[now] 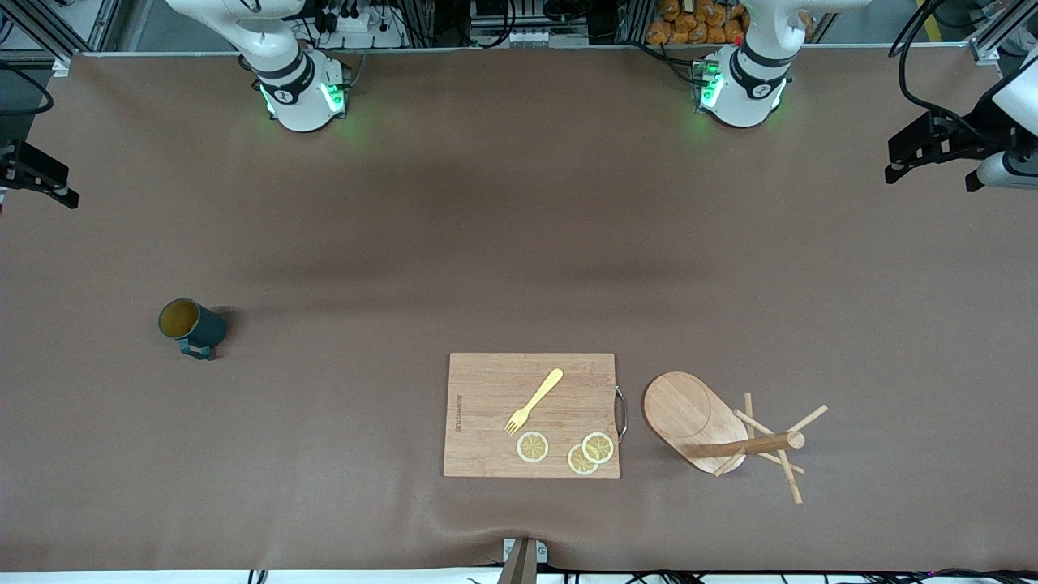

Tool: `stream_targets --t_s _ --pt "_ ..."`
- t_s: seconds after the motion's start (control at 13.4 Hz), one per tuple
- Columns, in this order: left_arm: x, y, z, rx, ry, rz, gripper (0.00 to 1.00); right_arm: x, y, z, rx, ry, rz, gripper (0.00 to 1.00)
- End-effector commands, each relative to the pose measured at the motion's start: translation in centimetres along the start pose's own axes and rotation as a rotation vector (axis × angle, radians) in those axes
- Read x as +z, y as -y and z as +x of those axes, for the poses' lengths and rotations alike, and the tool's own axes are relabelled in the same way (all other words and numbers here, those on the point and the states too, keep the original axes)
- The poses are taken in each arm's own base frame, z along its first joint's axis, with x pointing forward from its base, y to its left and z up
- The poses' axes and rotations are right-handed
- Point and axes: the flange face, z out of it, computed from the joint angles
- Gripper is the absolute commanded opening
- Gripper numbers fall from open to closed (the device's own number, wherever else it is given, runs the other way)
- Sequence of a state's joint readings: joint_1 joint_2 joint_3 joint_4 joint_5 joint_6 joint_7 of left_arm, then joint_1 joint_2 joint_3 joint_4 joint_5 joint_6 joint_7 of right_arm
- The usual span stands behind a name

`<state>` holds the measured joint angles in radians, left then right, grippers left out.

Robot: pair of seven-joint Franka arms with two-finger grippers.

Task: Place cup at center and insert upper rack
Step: 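Reach the right gripper down to the teal mug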

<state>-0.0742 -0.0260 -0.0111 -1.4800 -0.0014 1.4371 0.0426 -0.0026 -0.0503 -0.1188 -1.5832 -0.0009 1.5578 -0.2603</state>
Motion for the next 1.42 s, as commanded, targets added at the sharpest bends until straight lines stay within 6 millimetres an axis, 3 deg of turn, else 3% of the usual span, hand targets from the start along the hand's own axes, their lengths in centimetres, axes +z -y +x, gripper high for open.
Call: stream_targets --t_s 0.0,0.3,0.6,0.82,1.12,1.34 --pt "-0.3 -0.1 -0.3 -0.006 0.005 0.003 1.0 -1.1 1.3 0.2 0.0 -0.008 -0.017 1.0" --pt "-0.2 -0.1 -0.2 -0.006 0.005 0.008 1.0 -1.1 1.3 0.4 0.001 -0.009 -0.02 1.0" --pt "-0.1 -0.4 -0.1 -0.002 0.005 0.008 1.0 1.9 0.0 1.8 0.013 0.04 -0.003 1.0" --pt "-0.1 -0.1 -0.1 -0.007 0.005 0.006 1.0 5.3 -0.4 3.5 0.013 0.088 0.001 1.0" --pt "-0.1 -0.7 -0.1 0.004 0.005 0.003 1.0 13.5 -1.0 6.6 0.018 0.199 0.015 1.0" --pt "0.0 -1.3 0.0 0.014 0.005 -0.002 1.0 18.1 -1.0 7.2 0.026 0.241 0.021 1.0"
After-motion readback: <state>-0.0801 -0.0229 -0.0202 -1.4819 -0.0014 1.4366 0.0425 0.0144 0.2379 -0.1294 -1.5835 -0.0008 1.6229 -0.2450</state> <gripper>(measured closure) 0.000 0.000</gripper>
